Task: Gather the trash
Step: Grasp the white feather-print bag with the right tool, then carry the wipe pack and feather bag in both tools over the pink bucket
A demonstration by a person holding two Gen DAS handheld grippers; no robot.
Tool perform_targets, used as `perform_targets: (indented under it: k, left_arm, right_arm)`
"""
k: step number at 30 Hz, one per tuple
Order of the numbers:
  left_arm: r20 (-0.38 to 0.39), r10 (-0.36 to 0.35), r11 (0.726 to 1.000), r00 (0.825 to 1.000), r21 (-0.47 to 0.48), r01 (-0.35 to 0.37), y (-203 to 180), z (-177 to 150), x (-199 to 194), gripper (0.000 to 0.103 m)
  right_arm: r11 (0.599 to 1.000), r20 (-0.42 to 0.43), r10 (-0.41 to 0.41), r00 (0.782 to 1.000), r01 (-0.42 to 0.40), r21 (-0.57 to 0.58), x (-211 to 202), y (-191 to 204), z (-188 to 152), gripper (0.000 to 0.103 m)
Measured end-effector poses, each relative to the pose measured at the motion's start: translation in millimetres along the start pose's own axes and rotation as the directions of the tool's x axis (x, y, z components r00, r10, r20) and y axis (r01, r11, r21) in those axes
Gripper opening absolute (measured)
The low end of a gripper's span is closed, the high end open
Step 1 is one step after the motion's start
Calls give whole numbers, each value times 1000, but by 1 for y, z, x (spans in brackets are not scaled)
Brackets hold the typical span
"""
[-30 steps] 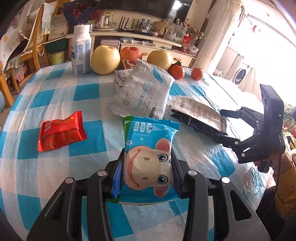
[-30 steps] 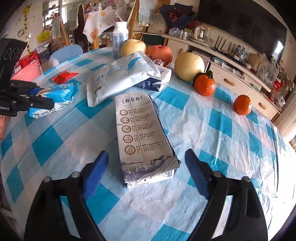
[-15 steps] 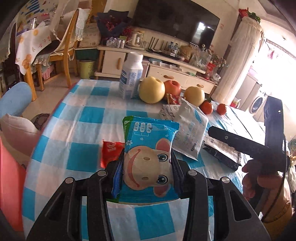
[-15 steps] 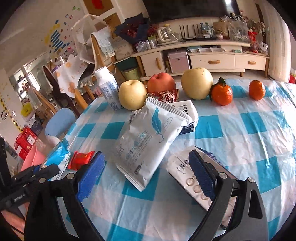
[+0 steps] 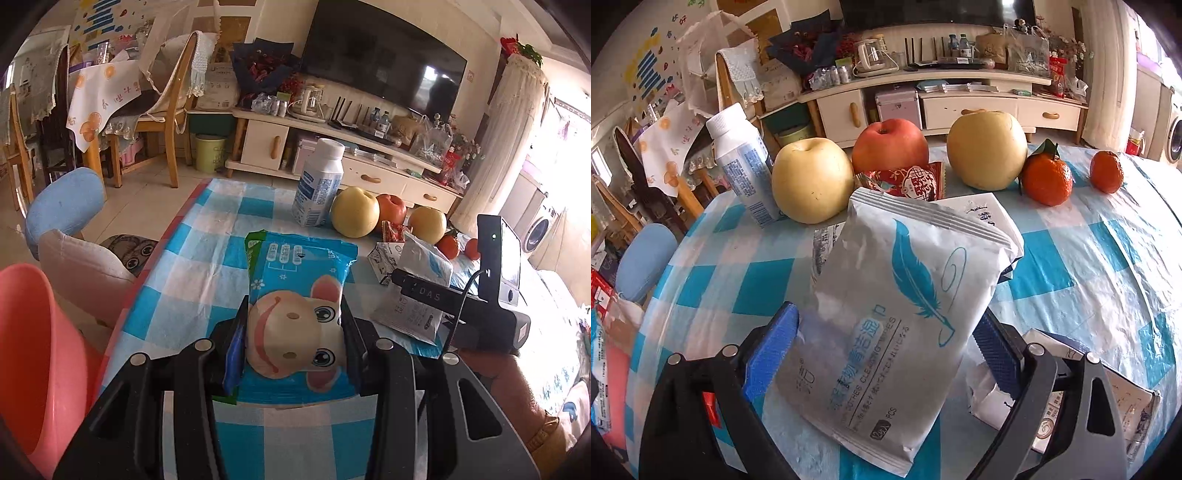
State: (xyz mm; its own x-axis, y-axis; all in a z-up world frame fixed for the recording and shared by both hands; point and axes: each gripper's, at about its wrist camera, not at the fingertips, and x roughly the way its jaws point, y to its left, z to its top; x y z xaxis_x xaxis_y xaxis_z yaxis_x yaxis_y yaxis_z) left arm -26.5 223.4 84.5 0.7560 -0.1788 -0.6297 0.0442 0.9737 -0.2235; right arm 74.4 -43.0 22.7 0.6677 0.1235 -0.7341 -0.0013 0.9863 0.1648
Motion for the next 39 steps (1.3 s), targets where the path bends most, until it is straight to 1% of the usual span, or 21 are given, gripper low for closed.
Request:
perform_targets:
  k: [1, 2, 3, 7, 11, 15, 19, 20, 21, 26, 30, 39]
  left_arm:
    - [-1, 0, 1000, 1000, -4, 0, 1, 0, 0, 45]
    - [-2, -1, 1000, 1000, -9, 1, 2, 0, 0, 45]
    - [-4, -2, 1000, 1000, -14, 2, 3, 0, 0, 45]
    - [-8, -2, 1000, 1000, -16, 2, 3, -1, -1, 45]
    - [-4, 0, 1000, 1000, -13, 0, 4, -2, -1, 45]
    - [-5, 0, 1000, 1000, -12, 0, 4, -2, -1, 45]
    - [-1, 1, 1000, 1000, -7, -1, 3, -3, -2, 45]
    - [-1, 0, 1000, 1000, -8, 0, 3, -3, -3, 45]
    - [-1, 0, 1000, 1000, -9, 0, 3, -3, -3, 45]
    - [-2, 0, 1000, 1000, -9, 0, 3, -3, -2, 45]
    - [6, 4, 1000, 1000, -5, -4, 3, -2, -5, 45]
    - [29, 16, 1000, 999, -5, -16, 3, 0, -18, 45]
  right_arm:
    - [1000, 4, 0, 1000, 0, -5, 1, 0, -1, 90]
    - [1000, 5, 12, 1000, -12, -3, 2, 0, -3, 83]
    - [1000, 4, 16, 1000, -16, -2, 2, -1, -5, 80]
    - [999, 15, 38, 999, -38, -11, -2, -2, -6, 75]
    - [997, 12, 58, 998, -58, -42, -6, 0, -9, 68]
    - [995, 27, 71, 997, -69, -68, -16, 0, -15, 59]
    - [992, 27, 86, 996, -83, -91, -24, 0, -20, 54]
    - [992, 29, 89, 996, -86, -97, -27, 0, -22, 51]
    - [991, 31, 94, 995, -90, -100, -29, 0, -24, 45]
    - [987, 45, 121, 992, -115, -112, -45, 0, -29, 32]
    - [982, 51, 141, 989, -133, -133, -56, 4, -34, 29]
    - [972, 86, 174, 981, -157, -176, -88, 22, -45, 27]
